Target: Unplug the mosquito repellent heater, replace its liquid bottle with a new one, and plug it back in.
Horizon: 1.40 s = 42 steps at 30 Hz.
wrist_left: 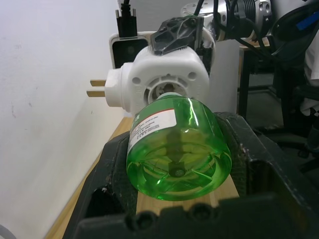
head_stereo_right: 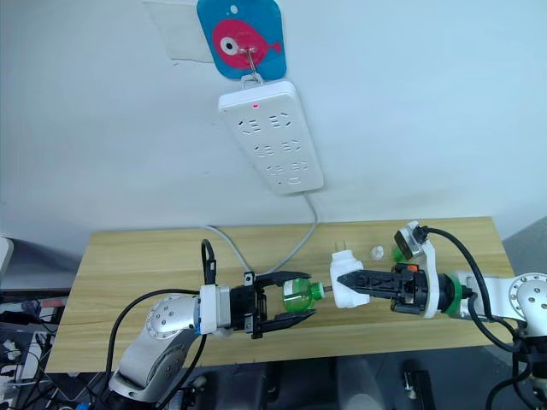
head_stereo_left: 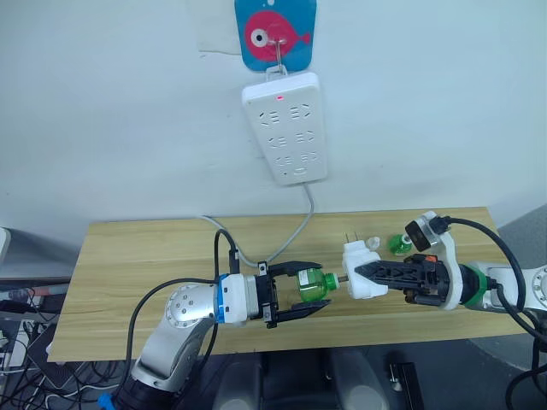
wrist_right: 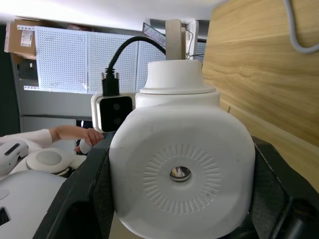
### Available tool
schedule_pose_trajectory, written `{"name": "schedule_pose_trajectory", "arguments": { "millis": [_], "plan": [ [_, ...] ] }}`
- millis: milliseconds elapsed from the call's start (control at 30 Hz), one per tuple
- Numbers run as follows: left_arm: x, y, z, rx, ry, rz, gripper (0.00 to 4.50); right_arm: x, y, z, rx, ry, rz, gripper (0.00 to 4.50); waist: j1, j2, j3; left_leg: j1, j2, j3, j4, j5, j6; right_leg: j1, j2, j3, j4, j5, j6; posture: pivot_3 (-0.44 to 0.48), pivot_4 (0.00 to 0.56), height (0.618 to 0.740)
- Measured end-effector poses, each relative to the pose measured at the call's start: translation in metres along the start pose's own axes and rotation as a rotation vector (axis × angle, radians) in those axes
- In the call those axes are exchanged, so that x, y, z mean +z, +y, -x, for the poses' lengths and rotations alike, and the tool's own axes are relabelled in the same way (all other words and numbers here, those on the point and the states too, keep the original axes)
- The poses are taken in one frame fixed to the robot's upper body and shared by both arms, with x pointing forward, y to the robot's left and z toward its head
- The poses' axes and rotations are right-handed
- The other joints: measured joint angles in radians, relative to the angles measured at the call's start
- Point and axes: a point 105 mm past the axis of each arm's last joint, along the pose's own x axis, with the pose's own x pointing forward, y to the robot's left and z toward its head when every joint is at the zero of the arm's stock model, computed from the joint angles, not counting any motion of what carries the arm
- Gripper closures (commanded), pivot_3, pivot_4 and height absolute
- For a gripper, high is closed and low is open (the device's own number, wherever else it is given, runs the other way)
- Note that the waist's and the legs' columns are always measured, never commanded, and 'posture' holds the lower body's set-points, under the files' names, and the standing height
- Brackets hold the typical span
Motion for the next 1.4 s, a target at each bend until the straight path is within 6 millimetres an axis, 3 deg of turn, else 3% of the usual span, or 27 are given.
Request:
{"name": "schedule_pose_trajectory", "arguments": {
  "millis": [1400],
  "plan": [
    [-0.0014, 0.0075, -0.0103, -0.001, -0.016, 0.0, 2.23, 0.0033, -0.0012, 0.0041, -0.05, -0.016, 0.017, 1.53, 0.0, 0.0, 0.0, 0.0, 0.0, 0.0, 0.001, 0.0, 0.0, 0.0, 0.0, 0.0, 0.001, 0.0, 0.0, -0.122, 0.317, 0.74]
  ]
}}
